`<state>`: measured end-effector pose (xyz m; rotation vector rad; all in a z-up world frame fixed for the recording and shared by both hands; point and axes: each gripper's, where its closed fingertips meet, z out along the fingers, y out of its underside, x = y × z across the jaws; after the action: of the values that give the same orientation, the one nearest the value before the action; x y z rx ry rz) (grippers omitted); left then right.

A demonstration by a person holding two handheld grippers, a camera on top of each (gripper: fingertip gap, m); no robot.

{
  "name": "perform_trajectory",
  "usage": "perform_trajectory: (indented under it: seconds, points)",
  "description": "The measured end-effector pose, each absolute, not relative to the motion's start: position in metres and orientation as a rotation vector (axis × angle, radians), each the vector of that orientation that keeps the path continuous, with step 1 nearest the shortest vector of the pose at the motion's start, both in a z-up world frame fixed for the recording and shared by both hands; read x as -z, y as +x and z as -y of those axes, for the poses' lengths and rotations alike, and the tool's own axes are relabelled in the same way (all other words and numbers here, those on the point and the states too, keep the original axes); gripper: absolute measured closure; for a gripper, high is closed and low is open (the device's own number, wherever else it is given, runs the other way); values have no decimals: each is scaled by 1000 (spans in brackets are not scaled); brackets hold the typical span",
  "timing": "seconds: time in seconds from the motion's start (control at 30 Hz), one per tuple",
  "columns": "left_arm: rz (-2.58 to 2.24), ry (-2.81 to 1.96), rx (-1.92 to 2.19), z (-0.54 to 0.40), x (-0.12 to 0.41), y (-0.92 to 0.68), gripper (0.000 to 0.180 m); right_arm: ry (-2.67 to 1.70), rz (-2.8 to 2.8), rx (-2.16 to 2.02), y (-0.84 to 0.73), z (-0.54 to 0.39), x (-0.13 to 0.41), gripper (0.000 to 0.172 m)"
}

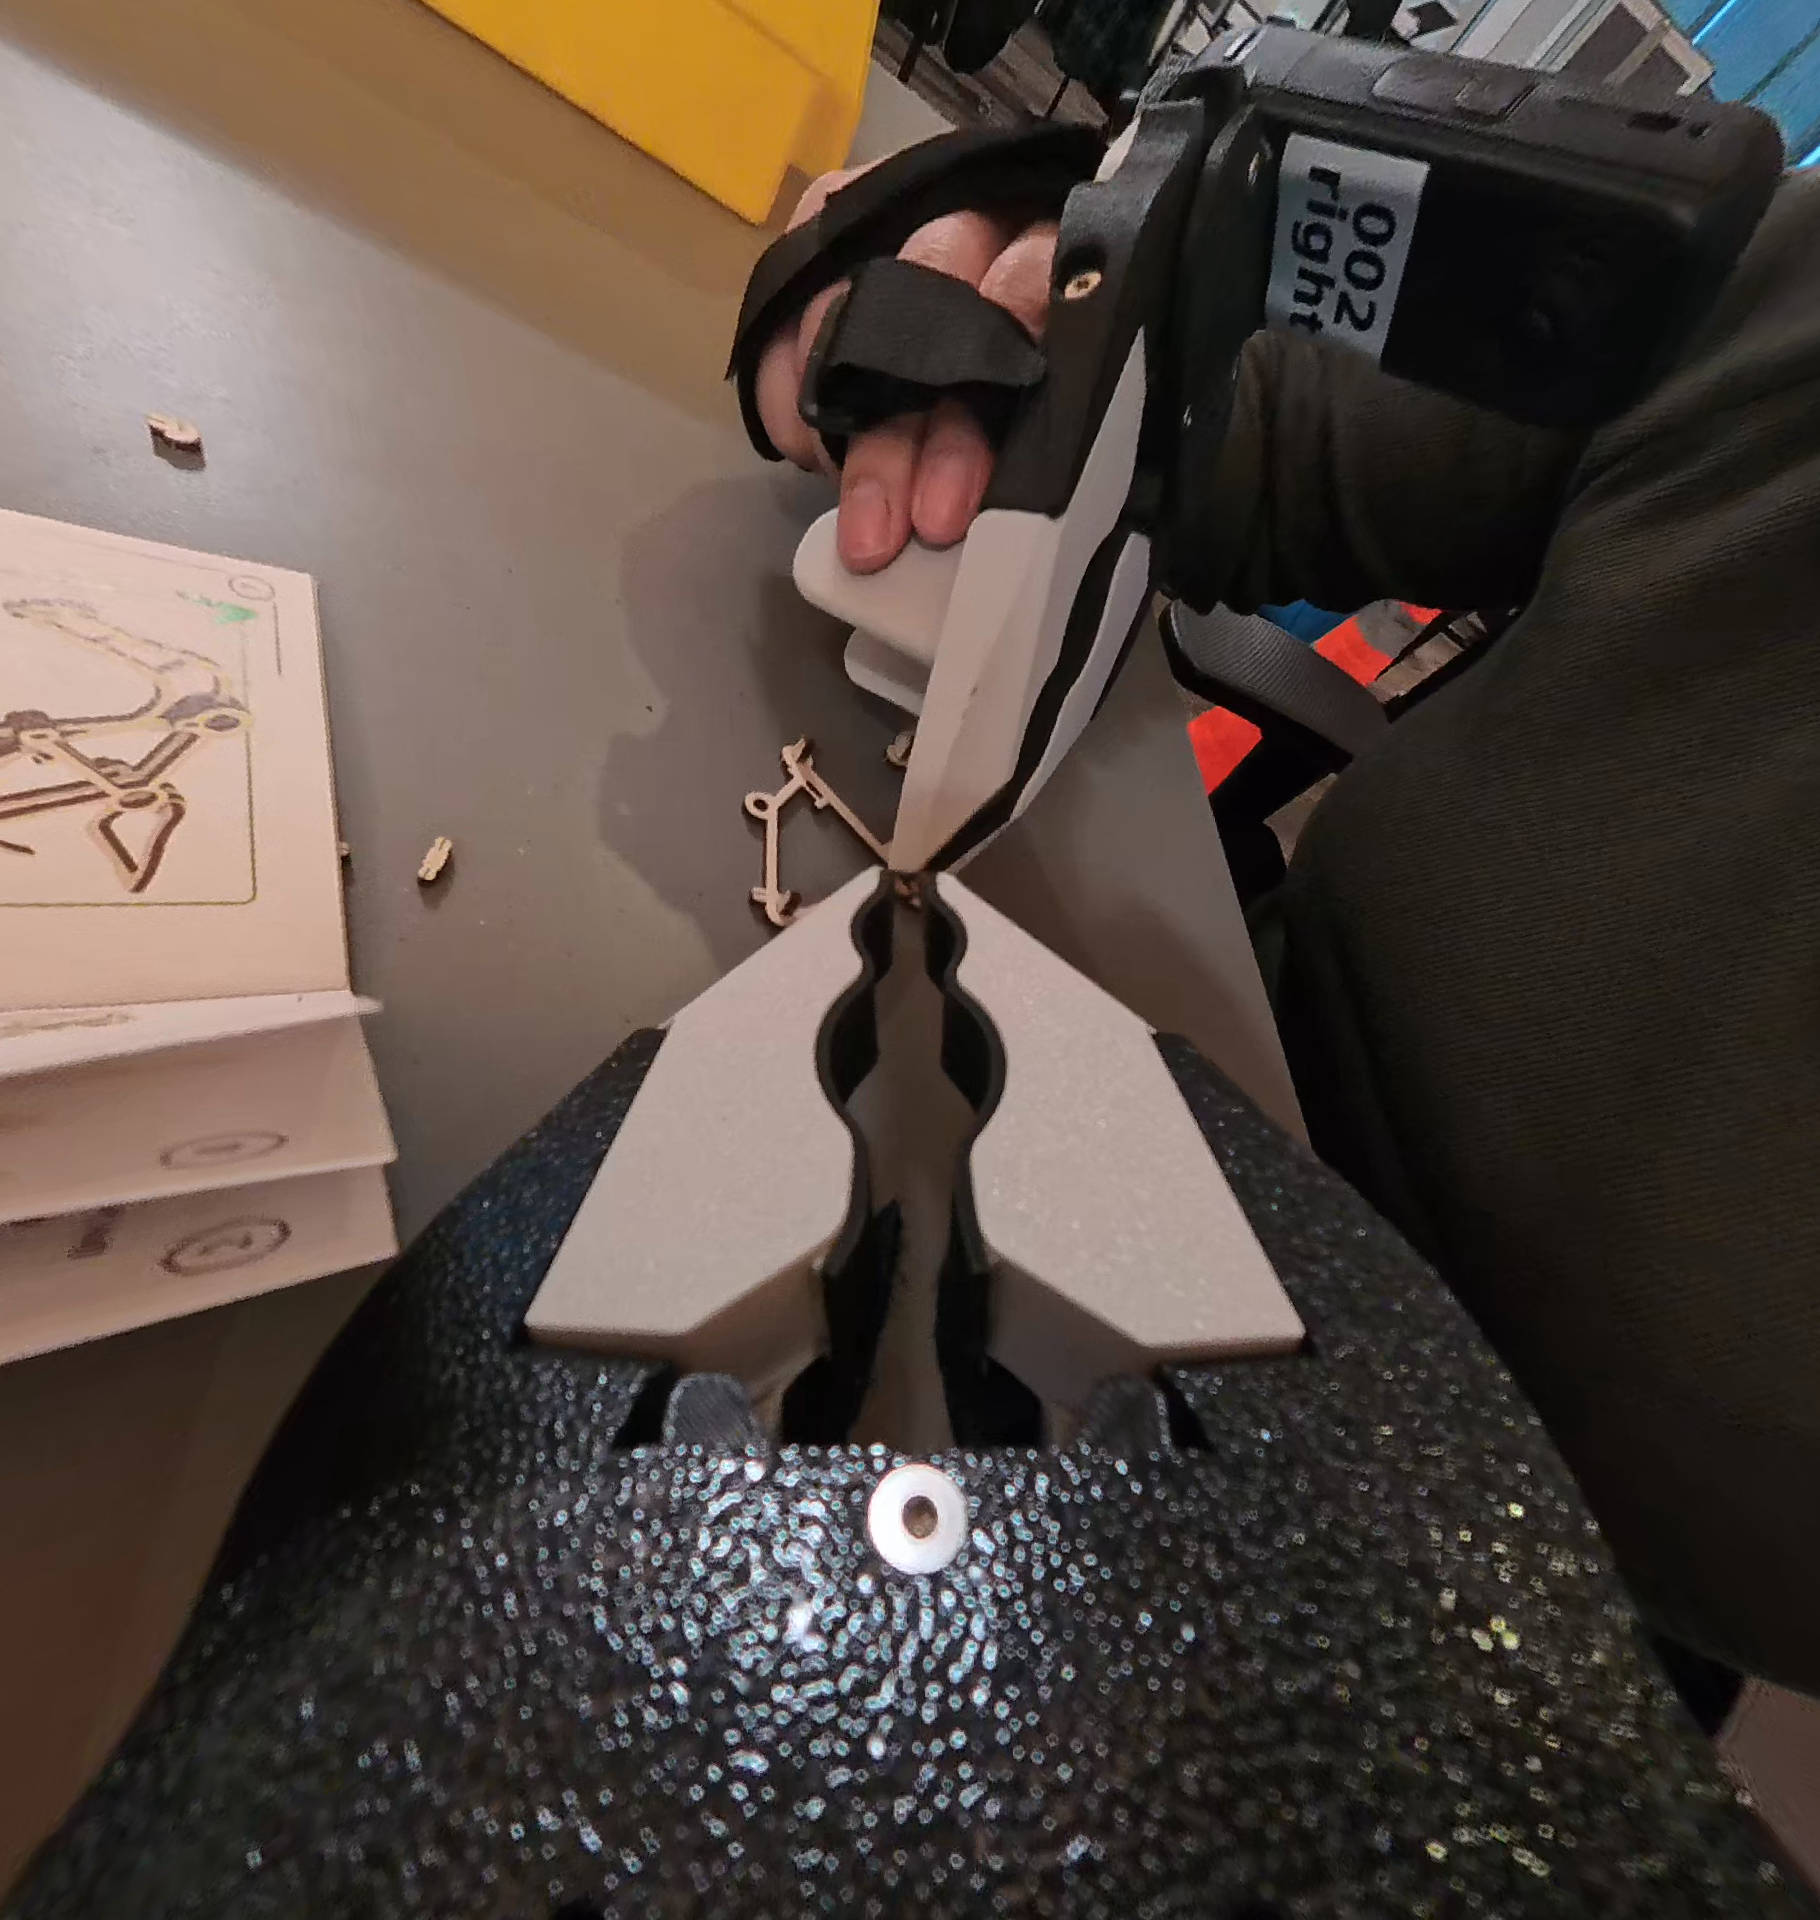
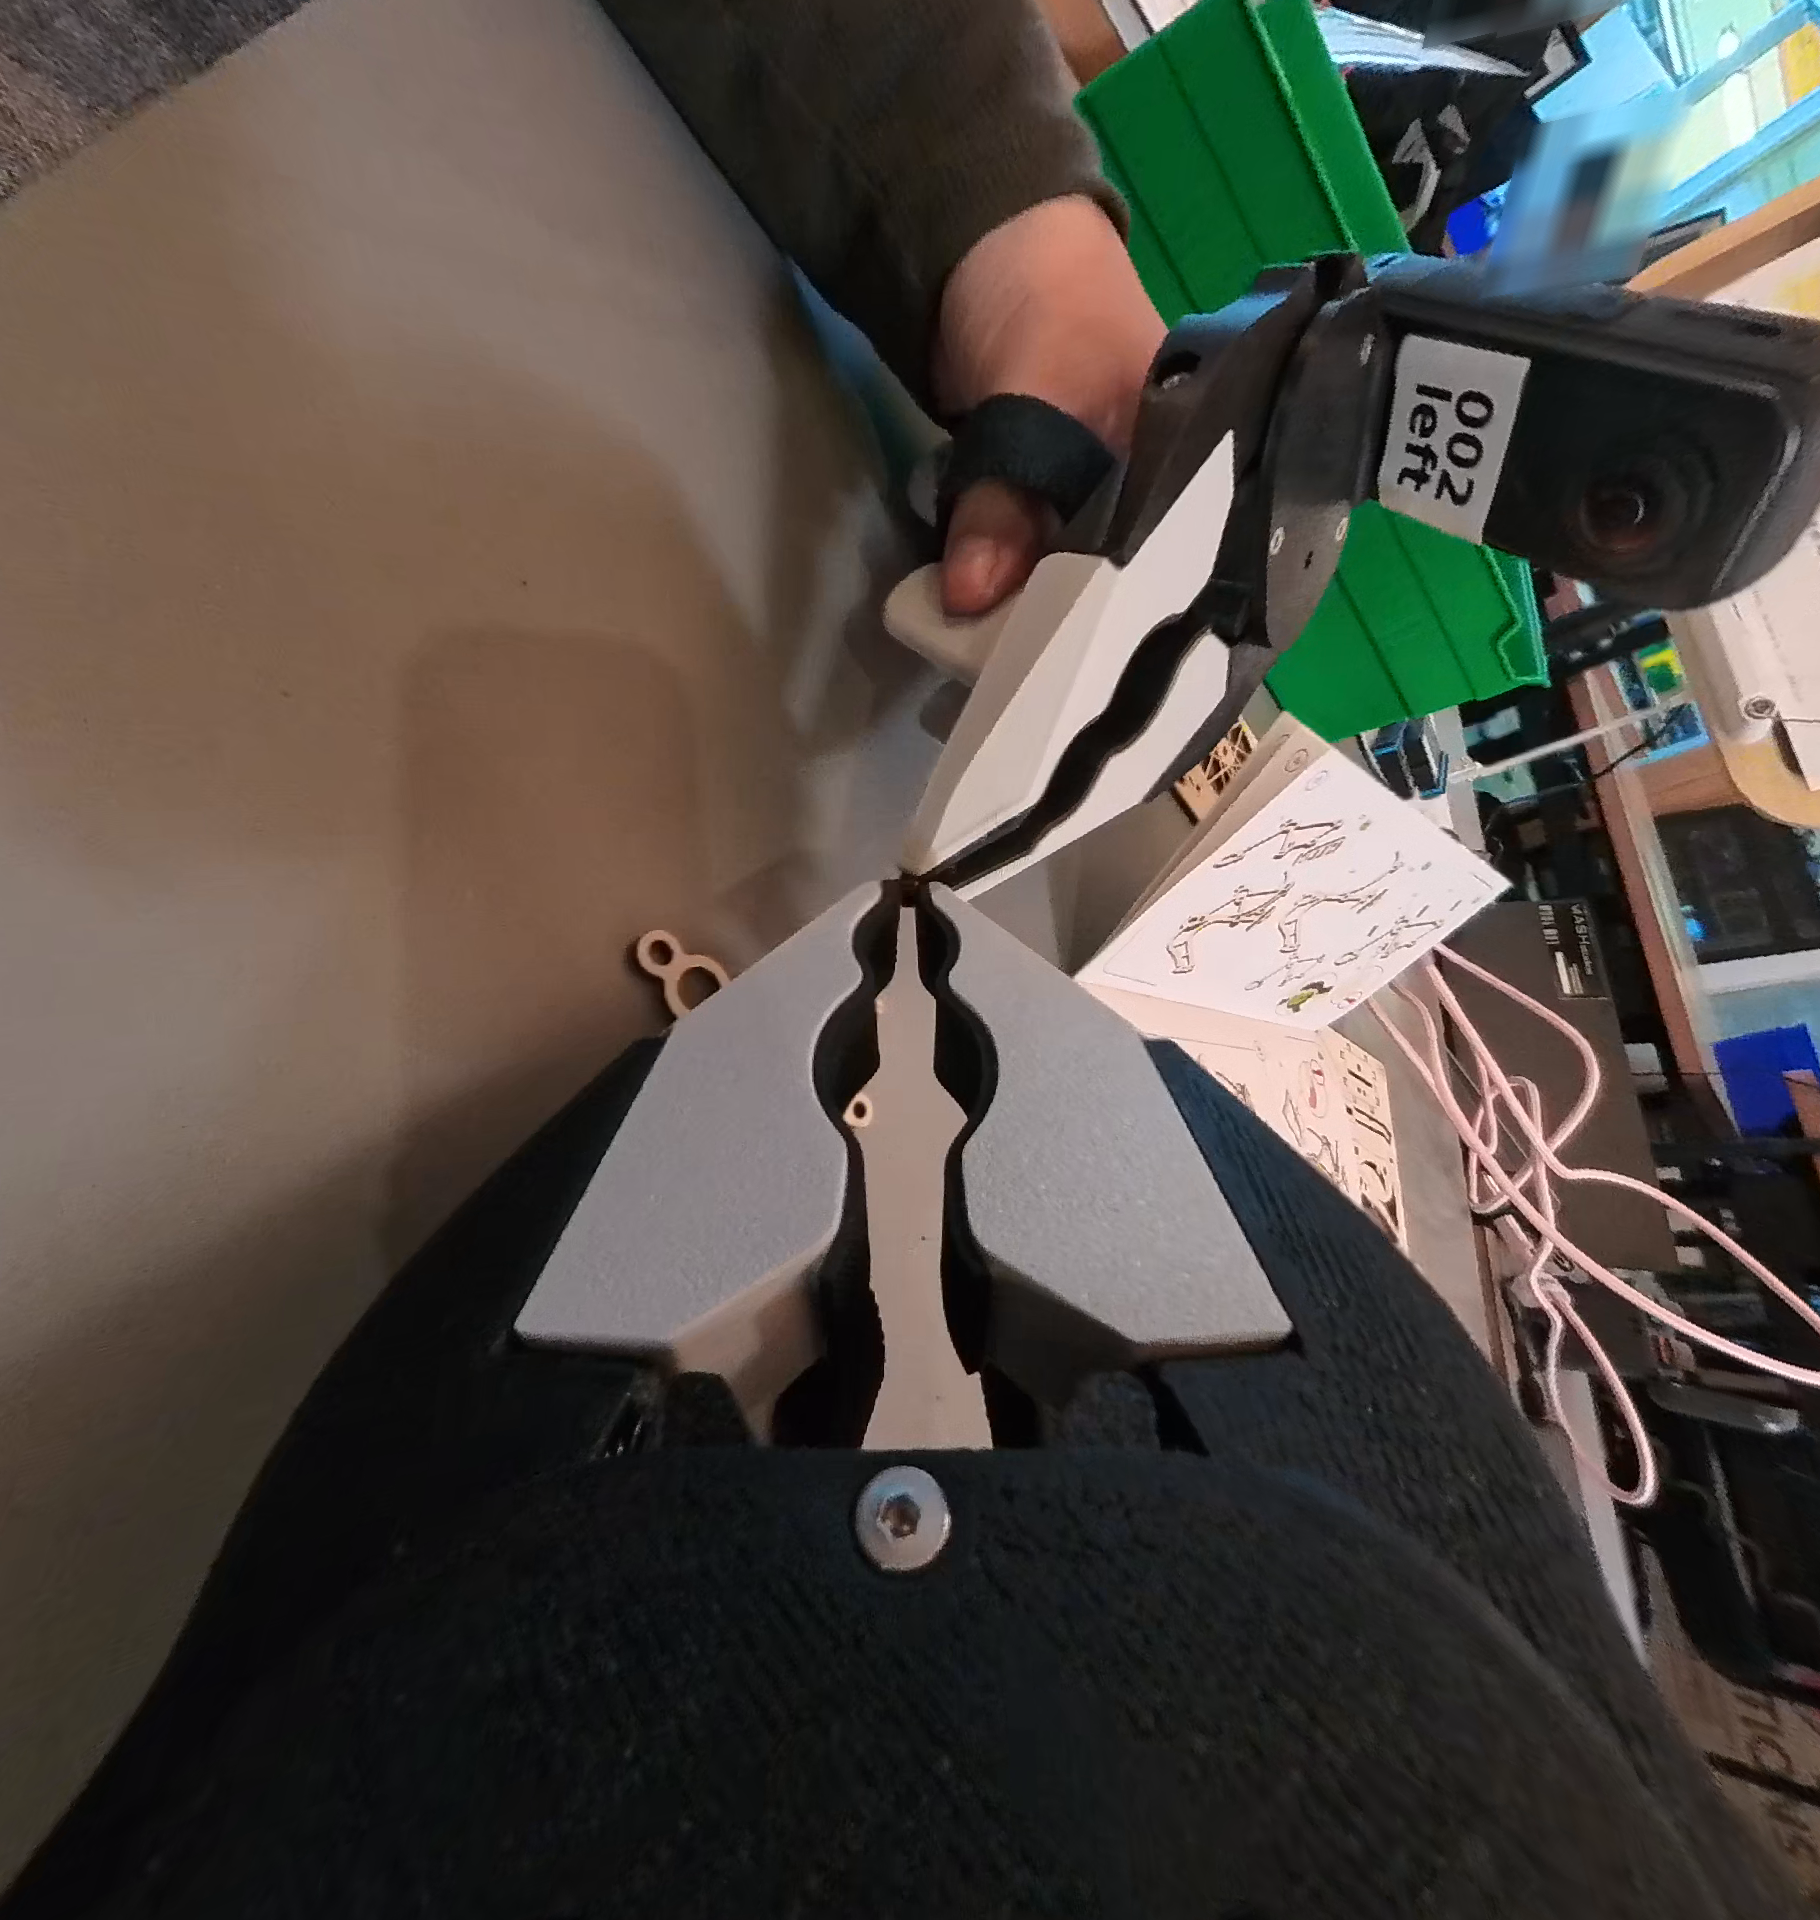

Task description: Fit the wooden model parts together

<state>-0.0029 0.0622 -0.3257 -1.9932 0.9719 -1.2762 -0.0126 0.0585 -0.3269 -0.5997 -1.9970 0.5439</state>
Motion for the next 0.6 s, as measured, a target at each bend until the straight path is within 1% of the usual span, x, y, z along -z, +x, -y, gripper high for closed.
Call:
perform_trajectory:
  seconds: [0.13,0.33,0.47,0.6]
  points:
    - [-950,-1975,1252,-66,321,-3,177,-635,1974,-580,-12,-61,322,171]
    - [-958,-1951,1215,-67,318,-4,170,-681,1960,-658,-12,-60,319,171]
    - [-965,-1936,1254,-64,316,0,157,-709,1971,-685,-10,-63,319,171]
    - [-1030,-1963,1184,-62,326,3,149,-809,1898,-724,-10,-80,311,171]
